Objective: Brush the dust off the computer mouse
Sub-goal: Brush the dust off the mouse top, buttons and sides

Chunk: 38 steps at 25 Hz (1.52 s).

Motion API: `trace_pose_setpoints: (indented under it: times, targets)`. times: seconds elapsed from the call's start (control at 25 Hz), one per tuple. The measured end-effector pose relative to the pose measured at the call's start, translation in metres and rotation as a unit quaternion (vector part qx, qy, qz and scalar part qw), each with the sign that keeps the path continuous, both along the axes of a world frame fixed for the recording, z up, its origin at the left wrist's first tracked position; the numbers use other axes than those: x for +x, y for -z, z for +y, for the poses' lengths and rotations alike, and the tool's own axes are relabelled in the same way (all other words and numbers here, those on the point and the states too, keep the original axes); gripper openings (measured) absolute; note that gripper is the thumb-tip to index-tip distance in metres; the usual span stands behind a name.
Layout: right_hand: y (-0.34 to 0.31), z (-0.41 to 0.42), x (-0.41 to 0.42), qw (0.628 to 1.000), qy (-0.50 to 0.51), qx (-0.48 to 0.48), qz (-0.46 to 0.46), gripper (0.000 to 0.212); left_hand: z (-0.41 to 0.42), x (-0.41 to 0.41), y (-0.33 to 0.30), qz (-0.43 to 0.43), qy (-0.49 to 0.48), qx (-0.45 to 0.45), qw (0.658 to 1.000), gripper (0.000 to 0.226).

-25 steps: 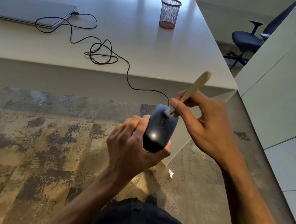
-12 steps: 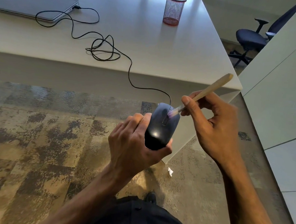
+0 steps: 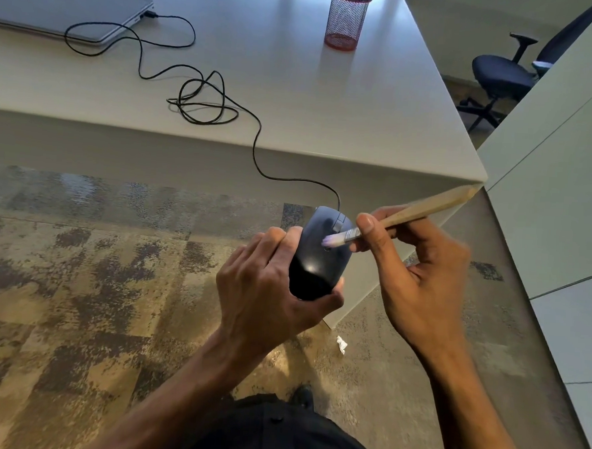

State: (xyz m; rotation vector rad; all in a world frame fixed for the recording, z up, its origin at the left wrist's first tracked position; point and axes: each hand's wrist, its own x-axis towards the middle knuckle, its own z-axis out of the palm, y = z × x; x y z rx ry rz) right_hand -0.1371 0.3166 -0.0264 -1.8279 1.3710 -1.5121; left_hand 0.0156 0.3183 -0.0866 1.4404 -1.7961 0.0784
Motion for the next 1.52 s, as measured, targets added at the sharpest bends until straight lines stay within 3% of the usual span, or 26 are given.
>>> trace_pose_setpoints:
  times: [0.64,1.52]
  targets:
    - [0.008,-0.013,0.003,0.998,0.044,-0.044,-0.005,0.006,-0.012,0.000,0.000,-0.006,0.014,0.003,1.000,0.073]
    - [0.007,-0.010,0.003,0.999,0.024,-0.015,0.019,0.004,-0.012,0.002,0.002,-0.009,0.010,0.014,1.000,0.074]
